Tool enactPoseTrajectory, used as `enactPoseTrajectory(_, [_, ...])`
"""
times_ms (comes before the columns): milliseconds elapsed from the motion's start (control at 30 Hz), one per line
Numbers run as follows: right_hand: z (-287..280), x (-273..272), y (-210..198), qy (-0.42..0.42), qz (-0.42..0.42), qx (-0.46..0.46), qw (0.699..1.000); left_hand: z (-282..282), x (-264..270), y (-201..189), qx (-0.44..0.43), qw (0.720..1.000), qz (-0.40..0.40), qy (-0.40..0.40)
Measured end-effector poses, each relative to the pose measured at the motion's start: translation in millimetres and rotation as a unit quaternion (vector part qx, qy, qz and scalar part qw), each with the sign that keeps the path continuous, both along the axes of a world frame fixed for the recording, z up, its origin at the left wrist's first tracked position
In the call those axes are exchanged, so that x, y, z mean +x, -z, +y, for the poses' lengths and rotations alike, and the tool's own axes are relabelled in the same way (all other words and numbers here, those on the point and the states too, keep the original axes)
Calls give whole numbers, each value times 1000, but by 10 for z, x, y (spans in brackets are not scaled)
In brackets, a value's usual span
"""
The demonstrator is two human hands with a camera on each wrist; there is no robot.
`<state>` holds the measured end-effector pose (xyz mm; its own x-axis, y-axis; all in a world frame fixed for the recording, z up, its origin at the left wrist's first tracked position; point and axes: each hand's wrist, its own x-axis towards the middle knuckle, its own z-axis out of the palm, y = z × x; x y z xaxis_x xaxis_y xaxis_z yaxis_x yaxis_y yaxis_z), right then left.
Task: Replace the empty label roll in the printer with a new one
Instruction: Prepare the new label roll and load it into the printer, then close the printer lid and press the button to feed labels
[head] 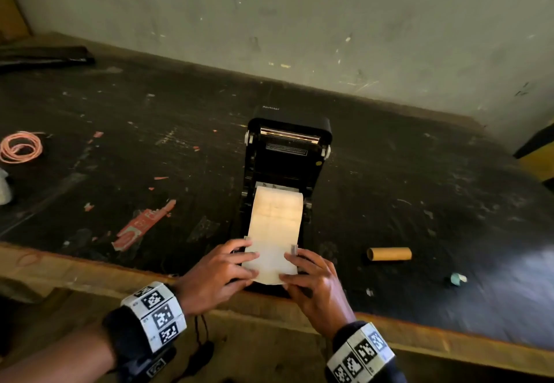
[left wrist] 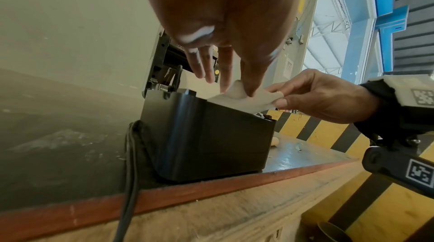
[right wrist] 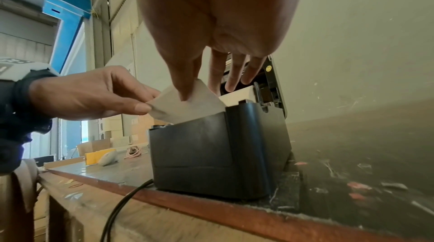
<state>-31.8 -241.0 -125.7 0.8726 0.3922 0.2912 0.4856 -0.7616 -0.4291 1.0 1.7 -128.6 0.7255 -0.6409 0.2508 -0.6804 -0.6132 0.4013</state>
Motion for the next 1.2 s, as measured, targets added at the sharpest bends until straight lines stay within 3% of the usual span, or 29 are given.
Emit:
enactPoseTrajectory(233, [25,-296,-28,-10,-6,13,1000,-20,-410,-95,11,999,3,-33])
enactPoseTrajectory(400, [32,-482,-35,-12,3,10,1000,-64,-637,-97,16,998,-41,-53])
enactPoseTrajectory(600, [37,-587,34,-16,36,-1,999,-42,-749,-53,24,998,-16,-57])
enactPoseTrajectory(767, [-7,-568,-53,23,111,10,994,-64,-774,-177,41,994,56,-83])
enactPoseTrajectory(933, [-214,-165,-249,67,74,21,995,8,-401,-439,11,989,69,-129])
enactPoseTrajectory(1200, [-178,1083,-1052,146,-25,50,988,135,948,-1014,-122,975,-53,-177])
